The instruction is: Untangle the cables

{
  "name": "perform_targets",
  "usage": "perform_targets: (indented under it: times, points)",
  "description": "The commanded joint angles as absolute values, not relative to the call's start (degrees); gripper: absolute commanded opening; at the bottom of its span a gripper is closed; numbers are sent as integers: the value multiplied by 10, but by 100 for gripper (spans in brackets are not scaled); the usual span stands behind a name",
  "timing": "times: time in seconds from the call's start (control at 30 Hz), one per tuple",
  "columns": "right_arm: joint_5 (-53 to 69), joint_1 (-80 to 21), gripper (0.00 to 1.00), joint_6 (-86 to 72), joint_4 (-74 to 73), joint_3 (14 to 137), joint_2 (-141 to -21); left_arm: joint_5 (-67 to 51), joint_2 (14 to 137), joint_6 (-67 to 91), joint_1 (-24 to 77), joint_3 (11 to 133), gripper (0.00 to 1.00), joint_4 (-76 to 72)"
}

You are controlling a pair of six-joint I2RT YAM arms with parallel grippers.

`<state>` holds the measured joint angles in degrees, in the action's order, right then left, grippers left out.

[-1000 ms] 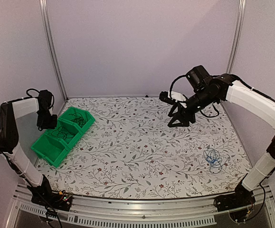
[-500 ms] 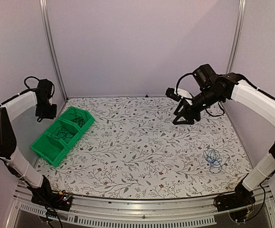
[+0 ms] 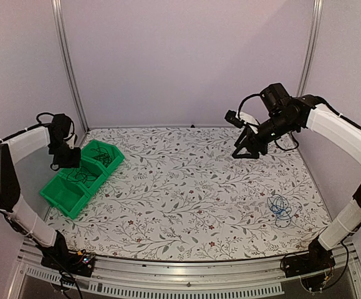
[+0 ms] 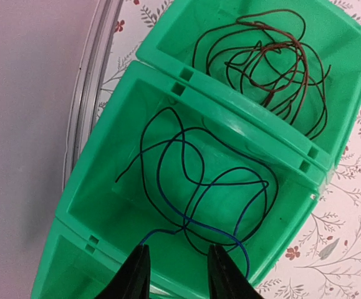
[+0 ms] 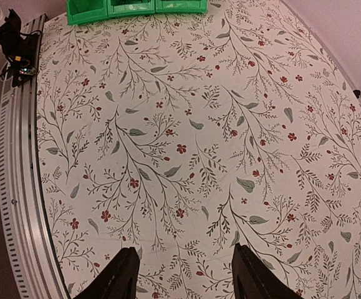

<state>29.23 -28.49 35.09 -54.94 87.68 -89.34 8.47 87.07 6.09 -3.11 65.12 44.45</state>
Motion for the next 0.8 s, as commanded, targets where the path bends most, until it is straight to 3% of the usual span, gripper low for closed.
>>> perform_targets:
  times: [0.0,0.27,0.47,0.77]
  points:
    - [306,-286,55,343,-546,878,-898,72,904,63,-27,650,31,435]
    - [296,-286,55,343,-544,860,-889,143,940,75,-28,655,20,411]
    - [291,-286,55,345,-544,855,-886,147,954,73,-25,654,0,390]
    - [286,-286,55,346,-543,863,-898,143,985,61,-18,661,0,341]
